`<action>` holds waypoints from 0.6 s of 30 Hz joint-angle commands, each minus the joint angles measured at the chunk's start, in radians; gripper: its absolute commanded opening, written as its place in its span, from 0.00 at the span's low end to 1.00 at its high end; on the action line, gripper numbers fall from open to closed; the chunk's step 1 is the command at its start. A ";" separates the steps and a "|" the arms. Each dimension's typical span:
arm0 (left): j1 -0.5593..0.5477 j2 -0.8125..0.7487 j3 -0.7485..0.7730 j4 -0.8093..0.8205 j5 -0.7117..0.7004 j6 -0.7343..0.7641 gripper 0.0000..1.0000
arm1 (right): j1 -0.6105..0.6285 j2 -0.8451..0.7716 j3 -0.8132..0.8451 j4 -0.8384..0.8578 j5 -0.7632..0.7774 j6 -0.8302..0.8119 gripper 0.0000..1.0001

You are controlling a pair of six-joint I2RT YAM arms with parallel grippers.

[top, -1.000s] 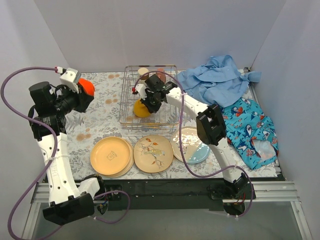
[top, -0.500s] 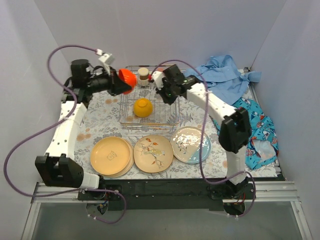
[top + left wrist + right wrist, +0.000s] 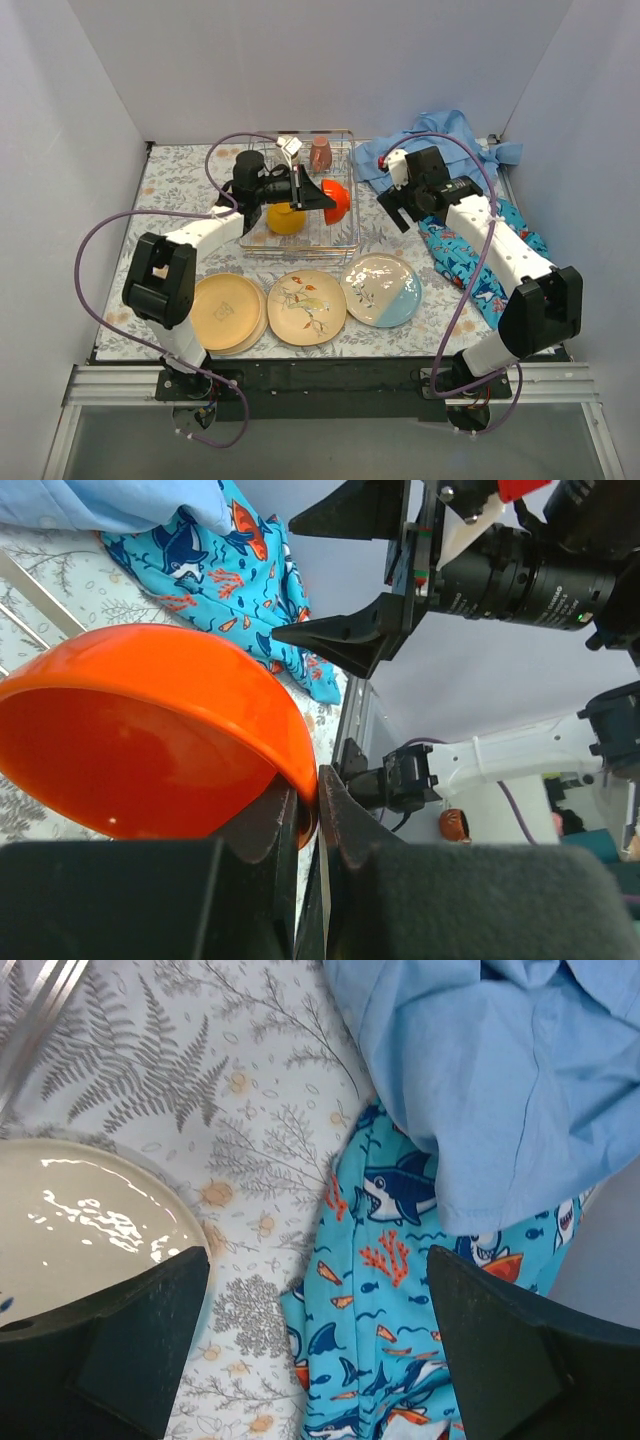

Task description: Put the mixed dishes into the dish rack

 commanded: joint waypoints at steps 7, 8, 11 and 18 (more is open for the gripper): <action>-0.020 0.109 0.008 0.302 0.024 -0.178 0.00 | -0.073 -0.067 -0.034 0.016 0.045 0.008 0.97; -0.019 0.117 -0.003 0.305 0.025 -0.177 0.00 | -0.082 -0.059 -0.030 0.014 0.043 0.008 0.97; -0.014 0.161 -0.014 0.349 0.067 -0.198 0.00 | -0.092 -0.046 -0.016 0.009 0.031 0.011 0.96; -0.013 0.238 0.034 0.256 0.125 -0.040 0.00 | -0.096 -0.021 -0.006 0.005 0.022 0.013 0.96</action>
